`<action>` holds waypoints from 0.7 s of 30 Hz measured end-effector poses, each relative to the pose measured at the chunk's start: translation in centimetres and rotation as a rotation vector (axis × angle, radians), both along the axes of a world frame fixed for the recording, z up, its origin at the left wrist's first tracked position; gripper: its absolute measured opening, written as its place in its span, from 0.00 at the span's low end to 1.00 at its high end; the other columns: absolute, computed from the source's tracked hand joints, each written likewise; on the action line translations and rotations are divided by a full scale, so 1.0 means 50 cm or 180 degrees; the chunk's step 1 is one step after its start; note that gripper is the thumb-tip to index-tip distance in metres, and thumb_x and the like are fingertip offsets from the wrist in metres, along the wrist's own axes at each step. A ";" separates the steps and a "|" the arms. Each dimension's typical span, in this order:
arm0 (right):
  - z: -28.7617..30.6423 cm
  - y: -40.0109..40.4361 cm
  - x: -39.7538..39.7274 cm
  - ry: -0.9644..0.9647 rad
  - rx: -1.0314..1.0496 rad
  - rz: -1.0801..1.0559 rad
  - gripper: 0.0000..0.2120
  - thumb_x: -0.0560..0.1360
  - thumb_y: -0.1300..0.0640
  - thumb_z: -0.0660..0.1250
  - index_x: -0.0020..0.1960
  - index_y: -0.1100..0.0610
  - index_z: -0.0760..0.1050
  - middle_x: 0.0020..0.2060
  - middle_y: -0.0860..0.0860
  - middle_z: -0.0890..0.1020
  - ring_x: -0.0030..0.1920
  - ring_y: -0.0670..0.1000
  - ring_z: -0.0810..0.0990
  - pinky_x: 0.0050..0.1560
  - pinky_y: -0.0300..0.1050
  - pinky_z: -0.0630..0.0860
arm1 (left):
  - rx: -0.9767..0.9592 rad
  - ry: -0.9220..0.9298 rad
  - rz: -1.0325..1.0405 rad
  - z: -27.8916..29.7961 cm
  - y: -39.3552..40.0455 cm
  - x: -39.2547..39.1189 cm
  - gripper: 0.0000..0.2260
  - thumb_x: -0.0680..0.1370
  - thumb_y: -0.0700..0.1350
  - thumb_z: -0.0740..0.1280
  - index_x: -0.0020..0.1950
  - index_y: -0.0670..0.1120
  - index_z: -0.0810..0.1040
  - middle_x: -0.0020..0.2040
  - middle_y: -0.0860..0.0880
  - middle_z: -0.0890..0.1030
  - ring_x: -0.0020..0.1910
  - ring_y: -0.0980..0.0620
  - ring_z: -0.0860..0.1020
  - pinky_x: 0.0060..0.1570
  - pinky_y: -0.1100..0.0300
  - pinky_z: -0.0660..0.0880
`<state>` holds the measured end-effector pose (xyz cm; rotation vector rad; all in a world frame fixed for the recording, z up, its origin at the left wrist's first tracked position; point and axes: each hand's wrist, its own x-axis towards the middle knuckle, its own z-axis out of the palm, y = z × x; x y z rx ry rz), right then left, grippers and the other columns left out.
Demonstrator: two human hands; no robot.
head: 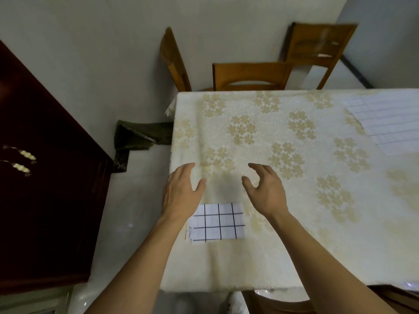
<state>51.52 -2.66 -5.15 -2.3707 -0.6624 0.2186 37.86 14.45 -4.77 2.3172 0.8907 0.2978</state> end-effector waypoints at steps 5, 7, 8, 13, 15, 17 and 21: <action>0.111 0.010 -0.009 -0.0364 0.0027 0.0241 0.30 0.75 0.38 0.60 0.74 0.49 0.69 0.72 0.52 0.72 0.72 0.53 0.69 0.71 0.57 0.67 | 0.0372 -0.0332 -0.0275 0.124 0.004 -0.002 0.26 0.80 0.55 0.65 0.77 0.51 0.65 0.74 0.53 0.69 0.71 0.52 0.67 0.69 0.55 0.68; 0.151 0.008 -0.017 -0.0539 0.0033 0.0295 0.33 0.73 0.35 0.56 0.75 0.47 0.68 0.74 0.51 0.70 0.74 0.53 0.66 0.73 0.59 0.64 | 0.0550 -0.0392 -0.0353 0.163 0.004 -0.005 0.27 0.79 0.57 0.64 0.77 0.52 0.65 0.74 0.53 0.70 0.71 0.51 0.67 0.69 0.52 0.69; 0.169 0.005 -0.021 -0.0605 0.0059 0.0302 0.33 0.73 0.35 0.56 0.75 0.46 0.68 0.74 0.50 0.69 0.74 0.52 0.65 0.73 0.60 0.63 | 0.0661 -0.0415 -0.0383 0.180 0.001 -0.007 0.28 0.78 0.59 0.63 0.77 0.52 0.65 0.74 0.53 0.70 0.72 0.51 0.68 0.70 0.50 0.69; 0.236 -0.023 -0.031 -0.0954 0.0080 0.0309 0.33 0.73 0.34 0.53 0.75 0.46 0.67 0.75 0.50 0.68 0.76 0.53 0.63 0.73 0.63 0.62 | 0.1193 -0.0475 -0.0515 0.246 -0.025 -0.009 0.32 0.75 0.66 0.53 0.77 0.54 0.65 0.75 0.53 0.70 0.74 0.51 0.67 0.73 0.45 0.66; 0.250 -0.039 -0.030 -0.1044 0.0046 0.0281 0.33 0.73 0.34 0.53 0.75 0.45 0.67 0.75 0.50 0.68 0.76 0.53 0.63 0.73 0.63 0.63 | 0.1331 -0.0492 -0.0583 0.266 -0.040 -0.007 0.32 0.75 0.65 0.53 0.77 0.54 0.65 0.75 0.52 0.70 0.74 0.51 0.66 0.73 0.43 0.64; 0.260 -0.057 -0.028 -0.1094 0.0046 0.0236 0.33 0.73 0.34 0.53 0.75 0.46 0.67 0.75 0.50 0.68 0.76 0.54 0.63 0.73 0.64 0.62 | 0.1395 -0.0469 -0.0624 0.281 -0.057 -0.005 0.32 0.75 0.65 0.52 0.77 0.54 0.65 0.75 0.52 0.69 0.75 0.51 0.66 0.75 0.42 0.61; 0.269 -0.090 -0.027 -0.1111 0.0035 0.0153 0.33 0.73 0.34 0.52 0.75 0.46 0.67 0.75 0.50 0.69 0.75 0.54 0.64 0.73 0.63 0.62 | 0.1469 -0.0468 -0.0681 0.294 -0.090 0.002 0.31 0.75 0.64 0.53 0.76 0.54 0.66 0.75 0.52 0.70 0.75 0.51 0.66 0.75 0.44 0.60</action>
